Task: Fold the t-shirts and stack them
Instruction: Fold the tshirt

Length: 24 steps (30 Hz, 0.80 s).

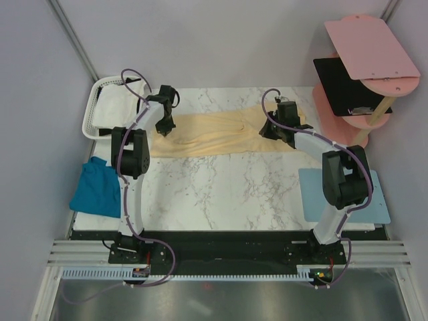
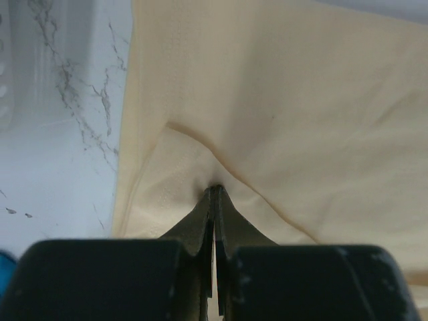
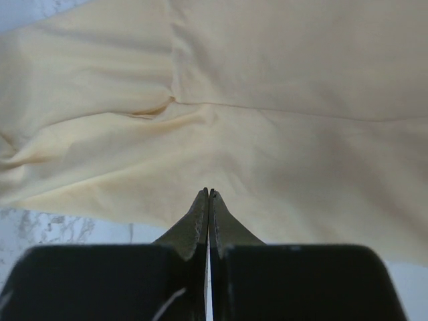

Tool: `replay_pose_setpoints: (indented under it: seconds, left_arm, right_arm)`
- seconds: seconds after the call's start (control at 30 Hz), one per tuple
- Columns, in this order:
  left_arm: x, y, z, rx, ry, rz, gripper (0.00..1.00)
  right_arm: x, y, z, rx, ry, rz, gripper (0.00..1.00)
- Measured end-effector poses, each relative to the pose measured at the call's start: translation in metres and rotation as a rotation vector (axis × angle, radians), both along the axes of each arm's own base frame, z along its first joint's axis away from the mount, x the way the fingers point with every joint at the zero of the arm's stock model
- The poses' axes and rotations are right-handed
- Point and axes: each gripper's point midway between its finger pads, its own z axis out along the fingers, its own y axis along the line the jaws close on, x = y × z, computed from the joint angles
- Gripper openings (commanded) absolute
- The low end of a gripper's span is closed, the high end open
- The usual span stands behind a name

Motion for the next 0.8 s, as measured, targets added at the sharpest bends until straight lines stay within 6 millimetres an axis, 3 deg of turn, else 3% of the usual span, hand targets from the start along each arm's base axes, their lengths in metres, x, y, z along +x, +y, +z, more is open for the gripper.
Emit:
replay_pose_setpoints:
  seconds: [0.4, 0.53, 0.8]
  left_arm:
    - [-0.006, 0.047, 0.002, 0.098, 0.037, 0.117, 0.02]
    - [-0.009, 0.054, 0.001, 0.105, 0.048, 0.134, 0.02]
    - [-0.026, 0.048, -0.006, 0.113, 0.092, 0.116, 0.02]
  right_arm:
    - [-0.015, -0.068, -0.048, -0.347, 0.211, -0.201, 0.00]
    - [-0.025, -0.080, -0.081, -0.427, 0.324, -0.219, 0.00]
    - [-0.017, -0.081, -0.082, -0.457, 0.348, -0.220, 0.00]
